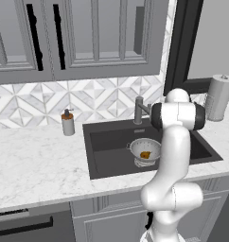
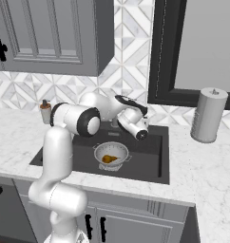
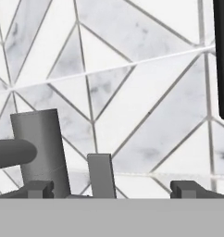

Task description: Put the colander in the sink, put the pear in the colander, and turn on the sink faucet and pour water over the colander.

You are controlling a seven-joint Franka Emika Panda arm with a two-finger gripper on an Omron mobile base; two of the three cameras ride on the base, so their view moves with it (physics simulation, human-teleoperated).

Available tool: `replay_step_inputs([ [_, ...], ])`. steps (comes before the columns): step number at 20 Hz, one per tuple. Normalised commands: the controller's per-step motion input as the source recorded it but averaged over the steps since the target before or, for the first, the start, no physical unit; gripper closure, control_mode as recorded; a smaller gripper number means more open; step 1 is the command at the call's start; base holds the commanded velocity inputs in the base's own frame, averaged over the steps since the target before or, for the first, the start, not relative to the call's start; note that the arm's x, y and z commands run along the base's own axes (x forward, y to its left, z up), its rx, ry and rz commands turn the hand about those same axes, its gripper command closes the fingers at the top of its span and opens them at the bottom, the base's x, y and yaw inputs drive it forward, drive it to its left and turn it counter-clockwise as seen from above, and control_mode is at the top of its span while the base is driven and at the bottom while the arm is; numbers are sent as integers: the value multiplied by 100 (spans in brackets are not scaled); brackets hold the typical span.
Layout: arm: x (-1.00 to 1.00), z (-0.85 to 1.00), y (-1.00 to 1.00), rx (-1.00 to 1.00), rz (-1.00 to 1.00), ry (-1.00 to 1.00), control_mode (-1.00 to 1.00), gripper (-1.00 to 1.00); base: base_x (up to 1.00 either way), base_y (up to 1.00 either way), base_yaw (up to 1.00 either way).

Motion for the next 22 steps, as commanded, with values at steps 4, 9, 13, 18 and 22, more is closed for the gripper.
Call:
replay_step_inputs([
  [4, 18, -1, 0, 0, 0, 0, -100, -100, 0, 0, 0],
  [9, 2, -1, 0, 0, 0, 0, -100, -100, 0, 0, 0],
  [13, 5, 0, 0, 0, 0, 0, -100, -100, 0, 0, 0],
  [18, 21, 0, 0, 0, 0, 0, -100, -100, 0, 0, 0],
  [22, 19, -4, 0, 0, 0, 0, -100, -100, 0, 0, 0],
])
